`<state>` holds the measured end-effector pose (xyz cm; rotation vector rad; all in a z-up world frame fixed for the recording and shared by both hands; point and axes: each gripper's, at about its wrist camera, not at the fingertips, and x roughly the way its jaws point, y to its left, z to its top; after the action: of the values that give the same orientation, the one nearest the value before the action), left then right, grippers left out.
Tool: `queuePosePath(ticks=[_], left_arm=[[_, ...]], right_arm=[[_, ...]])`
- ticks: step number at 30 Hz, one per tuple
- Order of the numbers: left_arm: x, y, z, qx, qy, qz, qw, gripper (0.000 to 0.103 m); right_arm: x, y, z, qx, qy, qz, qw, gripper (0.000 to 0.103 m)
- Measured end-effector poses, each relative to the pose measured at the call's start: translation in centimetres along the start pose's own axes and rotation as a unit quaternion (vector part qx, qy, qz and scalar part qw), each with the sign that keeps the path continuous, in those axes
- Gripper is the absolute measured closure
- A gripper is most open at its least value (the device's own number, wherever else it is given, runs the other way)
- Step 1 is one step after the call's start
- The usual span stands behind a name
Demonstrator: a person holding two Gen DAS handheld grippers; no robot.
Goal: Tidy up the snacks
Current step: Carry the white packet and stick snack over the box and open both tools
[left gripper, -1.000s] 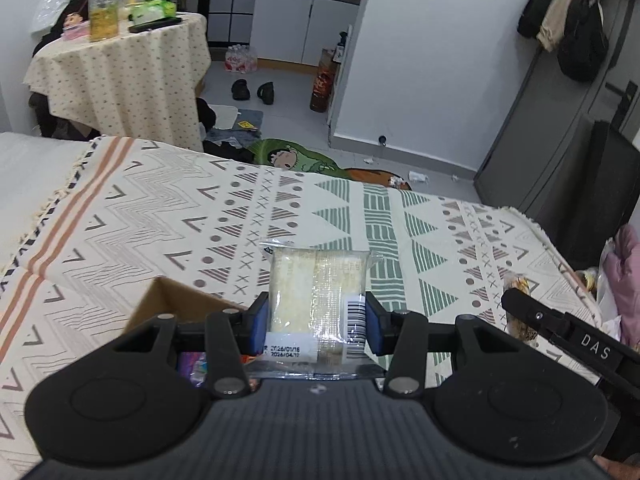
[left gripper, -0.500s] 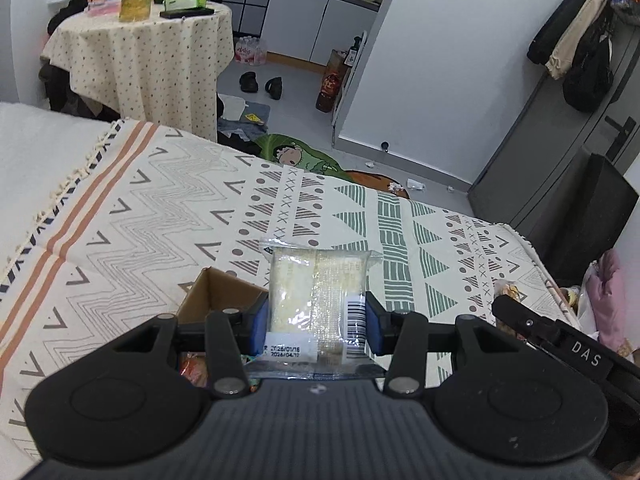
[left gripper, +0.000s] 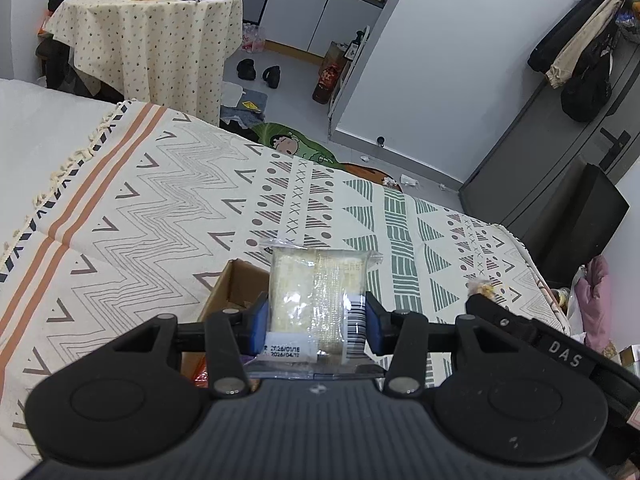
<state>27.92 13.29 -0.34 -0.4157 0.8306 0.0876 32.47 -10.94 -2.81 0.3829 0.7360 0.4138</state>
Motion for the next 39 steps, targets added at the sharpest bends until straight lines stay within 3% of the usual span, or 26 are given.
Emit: queuePosePath(ticks=[23, 29, 39], left_arm=[[4.1, 5.8, -0.8, -0.043, 0.046, -0.017, 0.9979, 0.057], [5.1, 6.4, -0.8, -0.047, 0.058, -0.017, 0.9971, 0.057], [5.6, 5.1, -0.6, -0.038, 0.062, -0.021, 0.9971, 0.056]], right_arm=[[6.0, 3.0, -5.5, 0.011, 0.100, -0.031, 0.994, 0.084], [7.1, 2.7, -6.2, 0.014, 0.125, -0.049, 0.991, 0.075], [6.1, 1.4, -4.9, 0.022, 0.109, -0.066, 0.992, 0.066]])
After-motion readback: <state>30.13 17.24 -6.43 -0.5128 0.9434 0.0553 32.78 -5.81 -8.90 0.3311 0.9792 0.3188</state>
